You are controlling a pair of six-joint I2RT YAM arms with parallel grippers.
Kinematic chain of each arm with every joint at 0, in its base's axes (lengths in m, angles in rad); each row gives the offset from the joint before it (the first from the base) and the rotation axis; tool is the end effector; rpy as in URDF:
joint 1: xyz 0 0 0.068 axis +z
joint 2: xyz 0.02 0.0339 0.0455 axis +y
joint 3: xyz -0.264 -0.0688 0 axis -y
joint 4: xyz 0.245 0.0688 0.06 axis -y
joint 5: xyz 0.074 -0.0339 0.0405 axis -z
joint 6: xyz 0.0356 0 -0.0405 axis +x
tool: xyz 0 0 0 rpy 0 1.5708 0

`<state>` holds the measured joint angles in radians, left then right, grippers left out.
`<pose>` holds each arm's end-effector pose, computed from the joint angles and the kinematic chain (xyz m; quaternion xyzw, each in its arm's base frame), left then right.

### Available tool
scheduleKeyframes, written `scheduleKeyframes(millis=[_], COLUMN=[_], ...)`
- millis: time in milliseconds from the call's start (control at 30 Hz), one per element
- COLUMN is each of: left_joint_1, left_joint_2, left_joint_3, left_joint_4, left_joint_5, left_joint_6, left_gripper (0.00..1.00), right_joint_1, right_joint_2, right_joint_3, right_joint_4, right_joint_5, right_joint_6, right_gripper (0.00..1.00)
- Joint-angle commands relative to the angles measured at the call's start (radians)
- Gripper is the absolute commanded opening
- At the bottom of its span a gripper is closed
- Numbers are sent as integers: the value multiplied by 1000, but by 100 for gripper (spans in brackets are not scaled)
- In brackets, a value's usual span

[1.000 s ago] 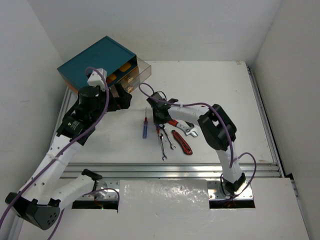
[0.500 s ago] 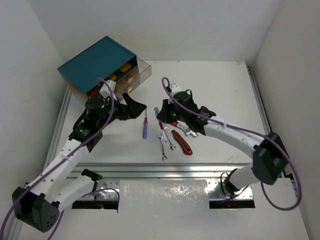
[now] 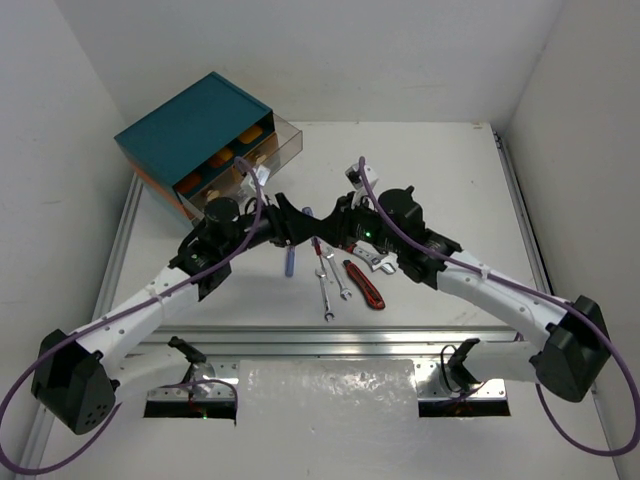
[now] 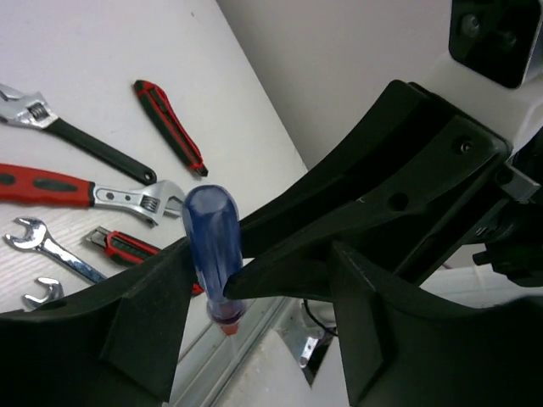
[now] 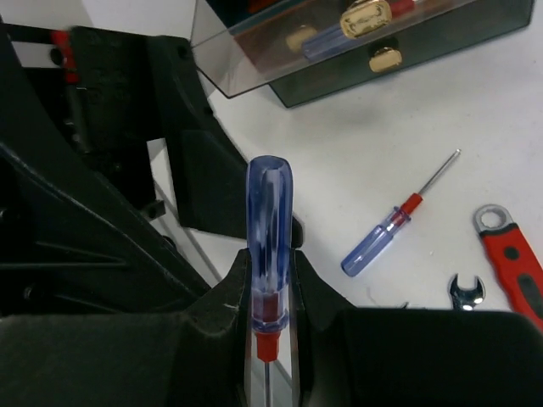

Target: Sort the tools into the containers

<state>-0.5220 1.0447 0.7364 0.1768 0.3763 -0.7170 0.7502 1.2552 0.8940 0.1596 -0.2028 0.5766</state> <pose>0.2061 -0.1336 0.3106 0.0508 0.7473 -0.4905 0.4455 0.2110 0.2065 0.3122 -0.1306 0.7622 0.4492 0.4474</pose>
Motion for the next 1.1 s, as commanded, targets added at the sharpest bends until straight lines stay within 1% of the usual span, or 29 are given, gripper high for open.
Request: scheduleKeyframes(millis=[0,33,67,100,133,200,333,467,500,533,567,600,633,667,700,733,767,833,867,900,933,967,1000,1033,1067], left_joint_1=[-27,-29,-29,-29,-29,-29,-27,-27,-27,-27,-27,-27,-27,-26,-23,-16,-7,39,39,51,57,62,65,65,69], left_joint_2=[24,31,35,38,44,48,51,55,52,49,46,46,49,52,57,60,61,83,83,109,126,150,200,227,279], left_joint_3=[32,38,43,50,69,102,138,147,146,147,149,173,194,243,265,283,322,397,428,463,500,591,641,684,771], left_joint_4=[61,56,53,40,32,0,-19,6,7,1,-10,-34,-71,-147,-173,-242,-263,-342,-370,-405,-475,-514,-586,-621,-649], left_joint_5=[-16,-20,-25,-30,-42,-63,-106,-106,-114,-125,-137,-184,-215,-252,-320,-348,-370,-441,-464,-521,-546,-578,-653,-696,-790], left_joint_6=[-2,-1,7,11,17,34,48,47,48,53,62,77,97,141,165,204,223,272,295,318,380,417,501,548,592], left_gripper=[56,41,36,28,13,0,0,0,0,0,0,0,0,0,0,0,0,0,0,0,0,0,0,0,0], right_joint_1=[9,11,11,11,12,11,9,11,9,11,11,11,11,9,11,11,9,9,9,8,8,6,5,5,5], right_joint_2=[-53,-59,-63,-71,-73,-77,-79,-77,-83,-89,-99,-109,-120,-147,-161,-192,-207,-246,-260,-270,-280,-293,-298,-301,-304], right_joint_3=[5,0,-3,-4,-6,-7,-15,-17,-18,-23,-26,-30,-36,-38,-38,-35,-35,-24,-18,-14,-7,-3,3,5,11], right_joint_4=[112,116,124,126,126,124,136,138,129,114,110,106,86,74,61,29,9,-59,-84,-103,-139,-153,-184,-193,-206], right_joint_5=[-44,-47,-46,-44,-43,-41,-43,-50,-29,-15,-7,-1,18,25,29,49,65,116,137,150,163,183,187,187,190], right_joint_6=[16,19,20,19,19,17,22,17,14,12,9,5,3,-1,-14,-18,-21,-43,-47,-63,-70,-78,-93,-98,-109], right_gripper=[0,0,0,0,0,0,0,0,0,8,13,20,29,43,46,48,52,54,54,56,56,56,57,57,57])
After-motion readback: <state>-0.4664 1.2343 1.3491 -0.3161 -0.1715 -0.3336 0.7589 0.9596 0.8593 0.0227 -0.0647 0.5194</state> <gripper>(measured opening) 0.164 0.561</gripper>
